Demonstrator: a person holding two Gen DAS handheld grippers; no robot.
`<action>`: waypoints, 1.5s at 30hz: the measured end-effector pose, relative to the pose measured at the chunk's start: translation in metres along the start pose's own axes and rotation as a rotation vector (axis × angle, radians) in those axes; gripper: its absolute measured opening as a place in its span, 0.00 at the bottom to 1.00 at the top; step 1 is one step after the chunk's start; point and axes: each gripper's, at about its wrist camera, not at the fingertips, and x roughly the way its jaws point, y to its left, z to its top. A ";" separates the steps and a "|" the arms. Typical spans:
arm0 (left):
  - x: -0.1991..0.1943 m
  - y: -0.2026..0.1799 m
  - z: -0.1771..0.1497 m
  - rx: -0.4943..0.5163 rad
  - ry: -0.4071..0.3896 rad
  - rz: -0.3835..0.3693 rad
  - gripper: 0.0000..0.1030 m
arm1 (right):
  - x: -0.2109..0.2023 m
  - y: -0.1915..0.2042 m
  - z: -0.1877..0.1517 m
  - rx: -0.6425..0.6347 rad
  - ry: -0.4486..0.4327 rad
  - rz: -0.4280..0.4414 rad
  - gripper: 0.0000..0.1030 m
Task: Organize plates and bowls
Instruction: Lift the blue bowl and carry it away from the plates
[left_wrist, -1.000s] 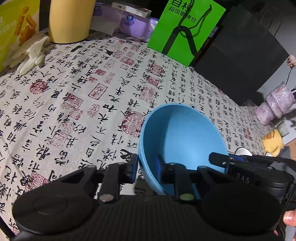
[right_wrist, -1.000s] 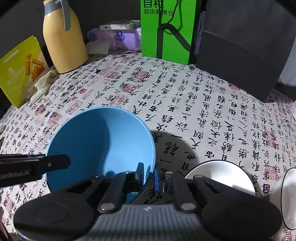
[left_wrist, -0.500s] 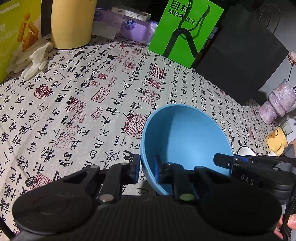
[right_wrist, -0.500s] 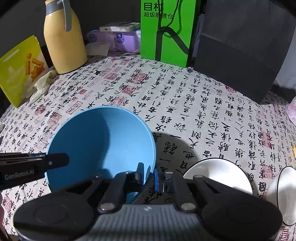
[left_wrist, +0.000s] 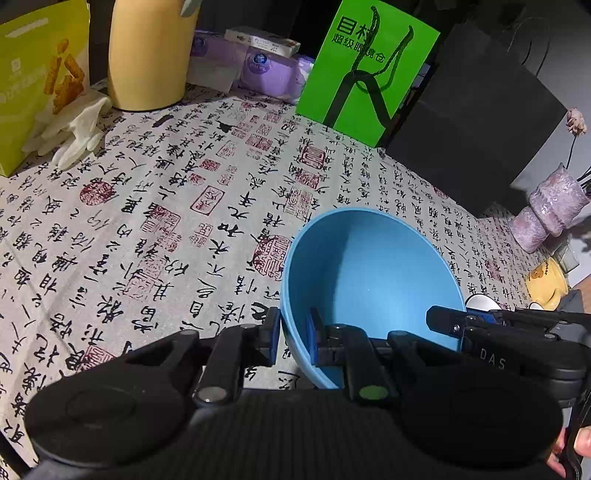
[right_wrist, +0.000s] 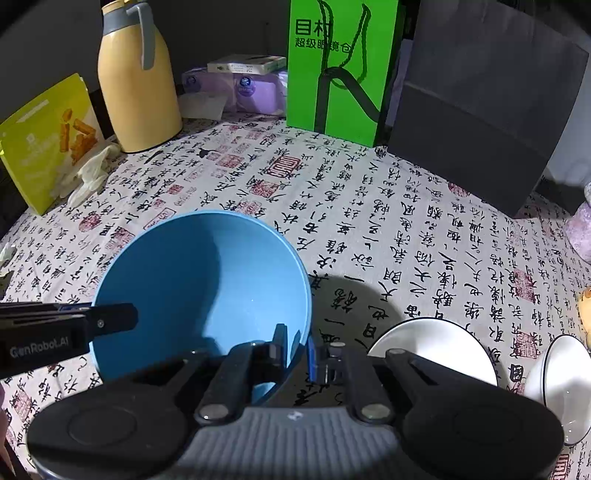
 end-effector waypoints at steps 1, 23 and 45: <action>-0.002 0.000 0.000 0.000 -0.004 0.000 0.15 | -0.002 0.001 0.000 -0.001 -0.003 0.000 0.10; -0.053 0.021 -0.011 -0.028 -0.073 0.010 0.15 | -0.040 0.037 -0.007 -0.051 -0.056 0.004 0.10; -0.102 0.069 -0.030 -0.097 -0.133 0.035 0.15 | -0.062 0.095 -0.014 -0.115 -0.082 0.045 0.10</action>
